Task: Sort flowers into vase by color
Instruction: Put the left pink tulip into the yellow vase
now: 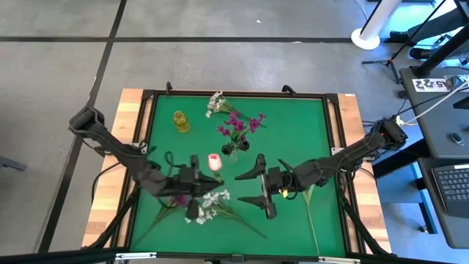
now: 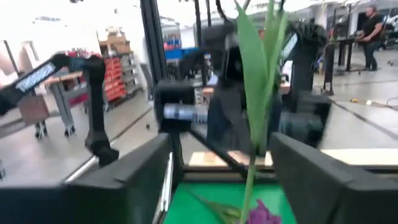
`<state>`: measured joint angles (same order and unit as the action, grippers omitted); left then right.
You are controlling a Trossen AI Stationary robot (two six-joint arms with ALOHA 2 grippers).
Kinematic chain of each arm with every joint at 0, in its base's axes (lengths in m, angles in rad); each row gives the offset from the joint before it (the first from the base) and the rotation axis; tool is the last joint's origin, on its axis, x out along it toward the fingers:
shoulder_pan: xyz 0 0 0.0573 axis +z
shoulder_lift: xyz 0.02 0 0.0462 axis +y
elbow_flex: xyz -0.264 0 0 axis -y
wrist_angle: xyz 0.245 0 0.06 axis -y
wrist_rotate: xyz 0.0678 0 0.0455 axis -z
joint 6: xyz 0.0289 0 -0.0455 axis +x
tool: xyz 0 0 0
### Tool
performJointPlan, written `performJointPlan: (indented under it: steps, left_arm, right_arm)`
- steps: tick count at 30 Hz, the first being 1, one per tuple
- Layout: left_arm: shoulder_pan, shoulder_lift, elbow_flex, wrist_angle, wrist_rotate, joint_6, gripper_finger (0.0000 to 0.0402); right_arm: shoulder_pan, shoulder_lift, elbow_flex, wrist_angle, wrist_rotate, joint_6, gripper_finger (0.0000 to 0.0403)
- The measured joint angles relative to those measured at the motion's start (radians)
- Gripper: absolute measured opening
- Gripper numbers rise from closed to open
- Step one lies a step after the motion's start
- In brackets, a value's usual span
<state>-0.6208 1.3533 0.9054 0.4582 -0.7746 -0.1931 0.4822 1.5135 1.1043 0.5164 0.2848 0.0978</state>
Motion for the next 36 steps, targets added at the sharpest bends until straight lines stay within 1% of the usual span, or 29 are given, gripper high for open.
performJointPlan:
  steps: [3, 5, 7, 11, 13, 15, 17, 19, 21, 24, 26, 28, 31, 33, 34, 36]
  left_arm:
    - [-0.064, -0.076, 0.000, -0.087, -0.161, 0.046, 0.0001]
    - [-0.104, -0.126, 0.000, -0.135, -0.272, 0.073, 0.0001]
    - [-0.140, -0.174, 0.000, -0.191, -0.373, 0.100, 0.0000]
    - [-0.153, -0.248, 0.000, -0.343, -0.562, 0.116, 0.0000]
    - [-0.127, -0.279, 0.000, -0.459, -0.609, 0.070, 0.0000]
    - [-0.079, -0.312, 0.000, -0.587, -0.592, -0.012, 0.0000]
    - [-0.016, -0.349, 0.000, -0.728, -0.542, -0.117, 0.0000]
    - [0.064, -0.379, 0.000, -0.880, -0.488, -0.237, 0.0000]
    - [0.143, -0.393, 0.000, -1.029, -0.453, -0.356, 0.0000]
    - [0.241, -0.410, -0.001, -1.182, -0.460, -0.467, 0.0000]
    - [0.299, -0.424, -0.001, -1.206, -0.480, -0.483, 0.0000]
    - [0.359, -0.429, -0.003, -1.205, -0.486, -0.468, 0.0000]
    - [0.450, -0.434, -0.022, -1.195, -0.459, -0.444, 0.0000]
    - [0.514, -0.436, -0.052, -1.133, -0.392, -0.402, 0.0000]
    - [0.544, -0.438, -0.076, -1.080, -0.342, -0.363, 0.0000]
    - [0.598, -0.439, -0.132, -0.910, -0.217, -0.256, 0.0000]
  right_arm:
    - [0.026, -0.035, 0.021, -0.106, 0.013, -0.006, 0.0325]
    - [0.045, -0.067, 0.050, -0.204, 0.045, -0.008, 0.0337]
    - [0.071, -0.097, 0.090, -0.318, 0.092, -0.012, 0.0340]
    - [0.137, -0.135, 0.164, -0.552, 0.247, -0.020, 0.0332]
    - [0.173, -0.143, 0.183, -0.647, 0.352, -0.019, 0.0324]
    - [0.206, -0.150, 0.183, -0.726, 0.464, -0.018, 0.0316]
    - [0.237, -0.150, 0.183, -0.804, 0.572, -0.017, 0.0309]
    - [0.265, -0.150, 0.183, -0.900, 0.660, 0.020, 0.0302]
    - [0.285, -0.150, 0.183, -0.981, 0.712, 0.098, 0.0296]
    - [0.313, -0.150, 0.183, -1.097, 0.747, 0.219, 0.0289]
    - [0.319, -0.147, 0.177, -1.161, 0.754, 0.297, 0.0285]
    - [0.318, -0.143, 0.151, -1.201, 0.756, 0.358, 0.0282]
    - [0.317, -0.141, 0.087, -1.218, 0.752, 0.424, 0.0280]
    - [0.316, -0.141, 0.043, -1.217, 0.755, 0.465, 0.0280]
    - [0.316, -0.141, 0.024, -1.217, 0.754, 0.485, 0.0280]
    - [0.316, -0.141, -0.009, -1.217, 0.754, 0.526, 0.0280]
